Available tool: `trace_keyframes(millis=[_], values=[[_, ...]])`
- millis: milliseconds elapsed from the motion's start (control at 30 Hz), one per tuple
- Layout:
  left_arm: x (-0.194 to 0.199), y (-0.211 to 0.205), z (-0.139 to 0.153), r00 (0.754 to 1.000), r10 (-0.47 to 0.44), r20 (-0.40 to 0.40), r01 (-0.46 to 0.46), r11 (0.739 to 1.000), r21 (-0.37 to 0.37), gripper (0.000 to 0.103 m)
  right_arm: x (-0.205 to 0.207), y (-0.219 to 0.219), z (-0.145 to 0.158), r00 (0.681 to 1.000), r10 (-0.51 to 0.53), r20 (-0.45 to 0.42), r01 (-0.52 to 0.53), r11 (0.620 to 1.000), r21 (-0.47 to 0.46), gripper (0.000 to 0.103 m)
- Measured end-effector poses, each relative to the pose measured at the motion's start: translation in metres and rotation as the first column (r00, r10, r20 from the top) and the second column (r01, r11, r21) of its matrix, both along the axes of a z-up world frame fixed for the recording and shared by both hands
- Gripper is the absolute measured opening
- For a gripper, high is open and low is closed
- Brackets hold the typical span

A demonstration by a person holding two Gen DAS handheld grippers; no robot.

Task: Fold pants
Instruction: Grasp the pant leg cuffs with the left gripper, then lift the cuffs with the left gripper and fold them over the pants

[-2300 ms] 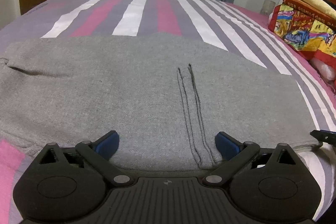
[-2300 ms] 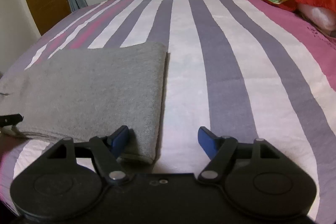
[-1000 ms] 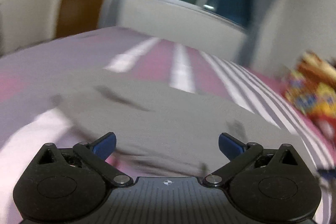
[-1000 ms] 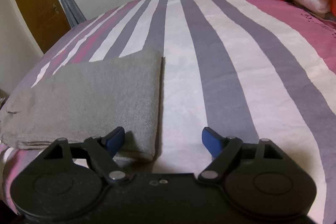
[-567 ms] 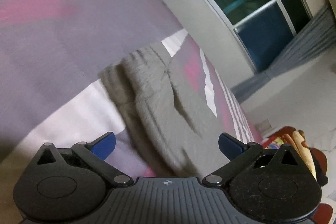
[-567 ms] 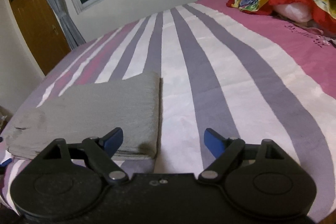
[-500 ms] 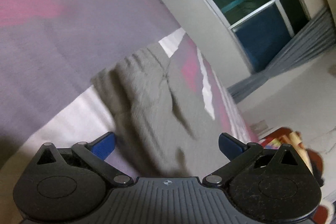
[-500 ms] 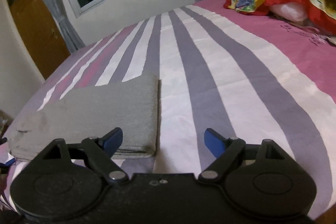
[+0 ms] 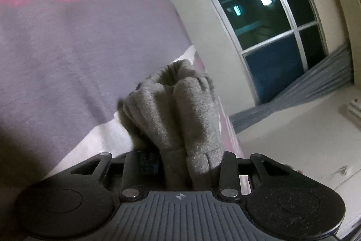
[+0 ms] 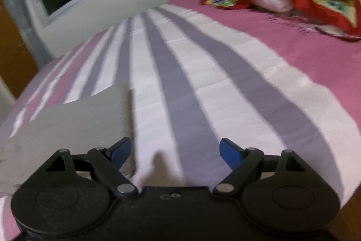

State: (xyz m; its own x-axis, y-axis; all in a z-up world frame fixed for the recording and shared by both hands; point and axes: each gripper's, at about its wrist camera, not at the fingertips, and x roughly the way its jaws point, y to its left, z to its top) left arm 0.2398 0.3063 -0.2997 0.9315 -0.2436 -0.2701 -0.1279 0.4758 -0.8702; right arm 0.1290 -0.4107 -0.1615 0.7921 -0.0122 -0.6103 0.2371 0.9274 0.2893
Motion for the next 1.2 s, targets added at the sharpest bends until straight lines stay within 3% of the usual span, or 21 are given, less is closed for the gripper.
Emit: trace_keyframes(millis=[133,333,467,567,800,967,1067,1200], values=[[-0.001,0.003,-0.003,1.0,-0.002,0.02,0.002,1.0,-0.012,0.032,0.002,-0.012,-0.002,0.996,-0.092,-0.008,0.092,0.996,0.002,0.085],[-0.011,0.005,-0.001,1.0,0.022,-0.014,-0.021,0.998,0.066,0.028,0.007,-0.029,-0.007,0.978,-0.204,-0.047,0.202,0.978,-0.042,0.09],[-0.012,0.003,0.007,0.998,0.016,-0.06,-0.009,0.994,0.107,0.028,0.022,-0.035,-0.018,0.965,-0.223,-0.136,0.21,0.973,-0.097,0.094],[-0.013,0.003,0.022,0.996,0.015,-0.083,-0.003,0.99,0.138,0.028,0.029,-0.028,-0.022,0.966,-0.203,-0.157,0.183,0.974,-0.135,0.103],[-0.025,-0.014,0.084,0.999,-0.036,0.024,0.03,0.973,0.231,0.027,0.034,-0.029,-0.023,0.968,-0.195,-0.161,0.17,0.973,-0.158,0.103],[-0.014,-0.048,0.147,0.988,-0.117,0.099,0.079,0.941,0.328,0.027,0.029,-0.036,-0.018,0.962,-0.25,-0.106,0.205,0.925,-0.32,0.103],[-0.011,-0.086,0.181,0.97,-0.202,0.136,0.134,0.909,0.396,0.027,0.01,-0.053,-0.01,0.966,-0.255,-0.047,0.238,0.943,-0.233,0.103],[0.004,-0.147,0.205,0.937,-0.311,0.157,0.213,0.868,0.448,0.027,-0.016,-0.068,-0.002,0.959,-0.28,0.052,0.285,0.952,-0.114,0.103]])
